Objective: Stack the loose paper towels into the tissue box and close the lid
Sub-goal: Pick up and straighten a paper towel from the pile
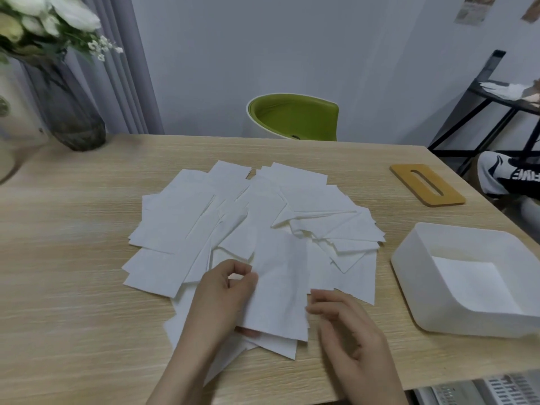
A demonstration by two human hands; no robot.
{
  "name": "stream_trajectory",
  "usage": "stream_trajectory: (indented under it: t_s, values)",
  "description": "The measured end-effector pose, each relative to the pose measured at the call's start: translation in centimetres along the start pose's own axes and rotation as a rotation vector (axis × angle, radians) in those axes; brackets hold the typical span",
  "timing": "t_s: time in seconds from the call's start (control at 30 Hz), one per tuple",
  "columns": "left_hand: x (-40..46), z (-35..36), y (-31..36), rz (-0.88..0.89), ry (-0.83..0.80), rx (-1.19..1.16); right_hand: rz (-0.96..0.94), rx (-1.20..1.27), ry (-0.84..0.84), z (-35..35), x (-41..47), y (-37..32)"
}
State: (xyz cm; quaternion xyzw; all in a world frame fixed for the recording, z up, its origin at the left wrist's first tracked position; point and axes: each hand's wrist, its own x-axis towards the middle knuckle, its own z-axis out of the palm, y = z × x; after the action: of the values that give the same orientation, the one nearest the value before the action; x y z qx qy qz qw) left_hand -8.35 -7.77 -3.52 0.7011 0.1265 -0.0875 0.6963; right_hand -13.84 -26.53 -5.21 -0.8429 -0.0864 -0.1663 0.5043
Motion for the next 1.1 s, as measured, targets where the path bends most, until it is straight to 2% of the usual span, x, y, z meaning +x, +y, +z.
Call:
stream_trajectory:
  t_s: [0.1, 0.2, 0.3, 0.4, 0.47, 0.63, 0.83, 0.93, 1.1]
  values:
    - [-0.3, -0.6, -0.5, -0.019, 0.036, -0.093, 0.14, 0.075, -0.013, 0.5, 0.4, -0.6]
    - [-0.5, -1.0, -0.6, -0.052, 0.042, -0.217, 0.386, 0.243, -0.032, 1.1, 0.9, -1.4]
    - [-0.7, -1.0, -0.4, -0.078, 0.018, -0.327, 0.577, 0.371, -0.124, 1.4, 2.1, -2.2]
    - [-1.0, -1.0, -0.1, -0.092, 0.0, -0.381, 0.68, 0.499, -0.254, 1.6, 3.3, -3.0]
    - [-1.1, -1.2, -0.2, -0.09, -0.006, -0.371, 0.713, 0.564, -0.276, 1.9, 4.0, -3.3]
    - [-1.4, -2.1, -0.5, -0.061, 0.029, -0.271, 0.735, 0.632, -0.188, 3.0, 5.0, -3.4]
    - [-1.8, -3.0, -1.1, -0.077, 0.089, -0.253, 0.66, 0.608, -0.263, 5.0, 5.1, -4.3]
    - [-1.6, -3.7, -1.4, 0.007, 0.168, -0.174, 0.578, 0.483, -0.284, 6.0, 5.5, -4.6]
    - [-1.7, -6.6, -1.6, 0.051, 0.298, -0.189, 0.357, 0.185, -0.185, 7.5, 8.2, -4.0]
